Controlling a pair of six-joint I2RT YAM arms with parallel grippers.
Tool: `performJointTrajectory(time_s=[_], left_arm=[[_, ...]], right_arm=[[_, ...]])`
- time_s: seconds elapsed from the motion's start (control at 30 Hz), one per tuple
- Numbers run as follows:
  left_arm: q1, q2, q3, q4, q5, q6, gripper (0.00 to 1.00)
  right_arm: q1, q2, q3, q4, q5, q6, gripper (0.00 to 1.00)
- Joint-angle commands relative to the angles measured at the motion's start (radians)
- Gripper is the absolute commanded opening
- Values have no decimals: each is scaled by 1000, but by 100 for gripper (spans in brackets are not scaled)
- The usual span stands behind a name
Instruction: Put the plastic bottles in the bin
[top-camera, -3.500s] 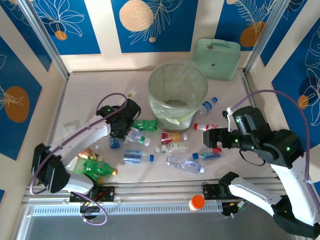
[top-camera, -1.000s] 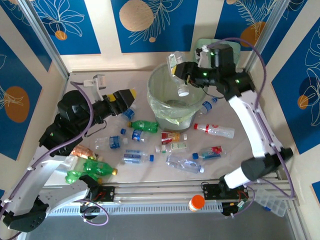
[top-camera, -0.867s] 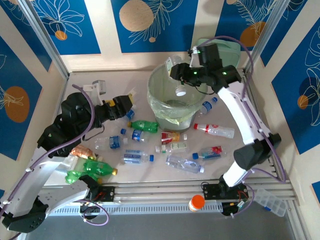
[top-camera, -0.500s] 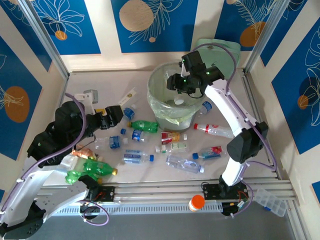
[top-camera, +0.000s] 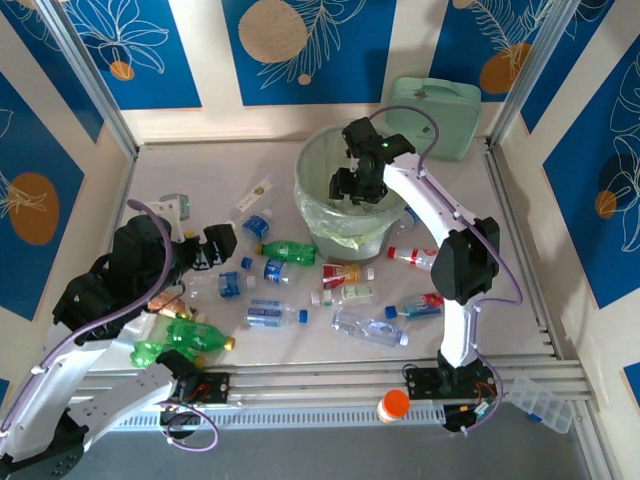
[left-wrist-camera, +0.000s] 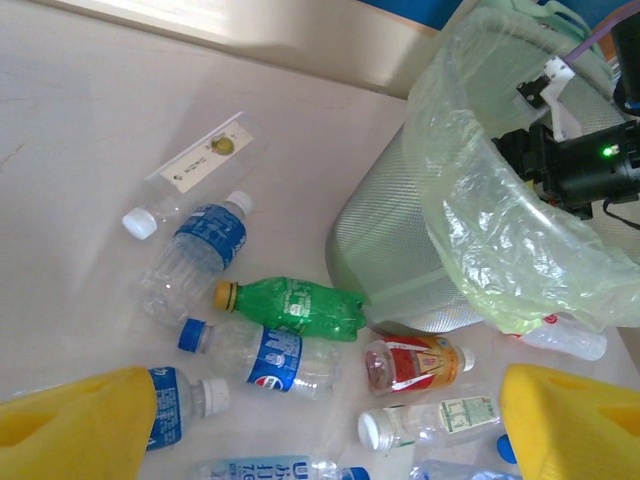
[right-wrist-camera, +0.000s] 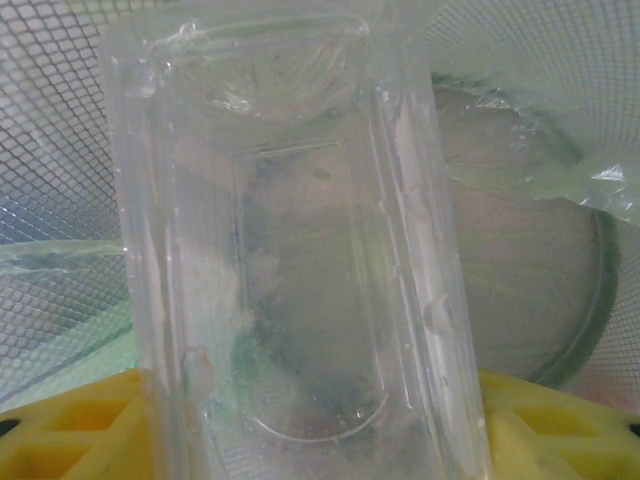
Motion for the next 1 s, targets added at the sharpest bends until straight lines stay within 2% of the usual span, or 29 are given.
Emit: performJointTrajectory(time_s=[0.0,0.17,0.33,0.73,0.83,0.97], left_arm=[[10,-19,-16,-24,-35,-3,89],[10,-18,-24,-27,-36,-17,90],[10,-8,-26,-26,-31,-31,90],[11,6,-7,-76,-69,-126,89],[12,4,-3,-98,-76,-166,88],[11,23,11,-142,-76,-204,88]], right_arm=[[5,-4,50,-33,-9,12,65],[-7,-8,63,-46,-18,21,76],[-20,-32,53,-38,-22,9,78],[-14,-202,185,-35,-17,-16,64],[16,-304,149,-18,-36,13,62],[86,-481,-6,19,-59,15,60]])
